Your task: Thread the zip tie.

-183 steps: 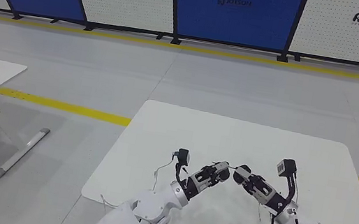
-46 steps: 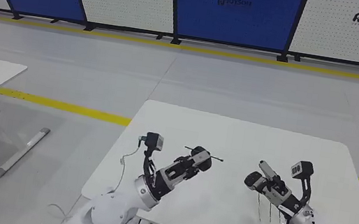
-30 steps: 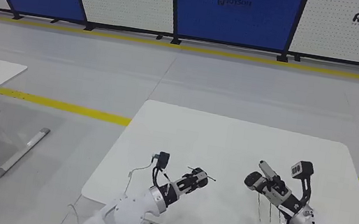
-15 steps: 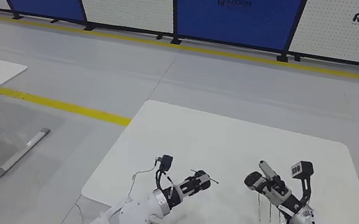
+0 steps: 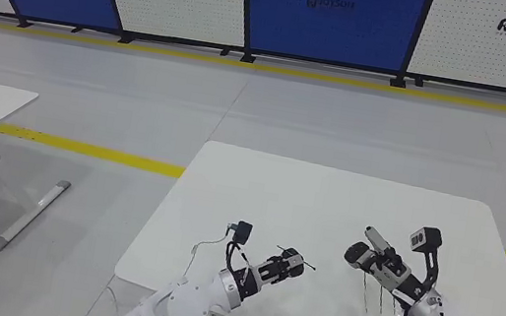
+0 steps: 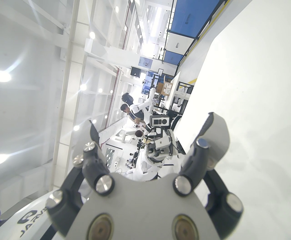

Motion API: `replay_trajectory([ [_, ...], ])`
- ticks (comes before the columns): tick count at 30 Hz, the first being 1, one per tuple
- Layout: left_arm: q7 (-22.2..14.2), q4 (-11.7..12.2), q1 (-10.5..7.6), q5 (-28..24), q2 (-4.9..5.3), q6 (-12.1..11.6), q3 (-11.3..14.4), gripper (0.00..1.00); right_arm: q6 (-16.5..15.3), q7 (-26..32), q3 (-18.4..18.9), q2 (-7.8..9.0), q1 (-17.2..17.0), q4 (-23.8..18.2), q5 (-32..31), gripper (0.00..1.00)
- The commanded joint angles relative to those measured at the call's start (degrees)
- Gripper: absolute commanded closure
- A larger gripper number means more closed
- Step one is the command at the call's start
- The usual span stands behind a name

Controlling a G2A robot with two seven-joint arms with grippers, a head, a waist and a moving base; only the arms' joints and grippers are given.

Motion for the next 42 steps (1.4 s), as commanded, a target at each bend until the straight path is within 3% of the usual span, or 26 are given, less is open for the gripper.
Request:
replay_trajectory([
  [1,0.1,0.0,-0.01,0.1,-0.01,0.0,0.0,1.0,0.0,0.0,0.0,0.0,0.0,0.0,0.0,0.0],
  [6,0.1,0.0,-0.01,0.1,-0.01,0.0,0.0,1.0,0.3,-0.1,0.0,0.03,0.0,-0.1,-0.8,0.0],
  [10,0.1,0.0,-0.01,0.1,-0.01,0.0,0.0,1.0,3.2,2.8,1.7,0.68,0.6,-2.7,-5.3,0.0],
  [16,0.1,0.0,-0.01,0.1,-0.01,0.0,0.0,1.0,10.6,9.5,8.3,2.51,-0.2,-9.1,-11.3,0.0],
  [22,0.1,0.0,-0.01,0.1,-0.01,0.0,0.0,1.0,20.7,18.9,9.7,4.01,3.2,-11.2,-22.2,0.0],
  [32,0.1,0.0,-0.01,0.1,-0.01,0.0,0.0,1.0,20.4,18.8,9.6,4.0,3.1,-11.3,-22.3,0.0],
  [34,0.1,0.0,-0.01,0.1,-0.01,0.0,0.0,1.0,17.5,19.4,9.2,4.04,2.6,-11.5,-22.3,0.0],
  [40,0.1,0.0,-0.01,0.1,-0.01,0.0,0.0,1.0,7.0,20.6,12.2,4.84,-1.8,-10.4,-23.6,0.0],
  [42,0.1,0.0,-0.01,0.1,-0.01,0.0,0.0,1.0,4.1,19.9,12.6,5.14,-3.2,-9.9,-27.3,0.0],
])
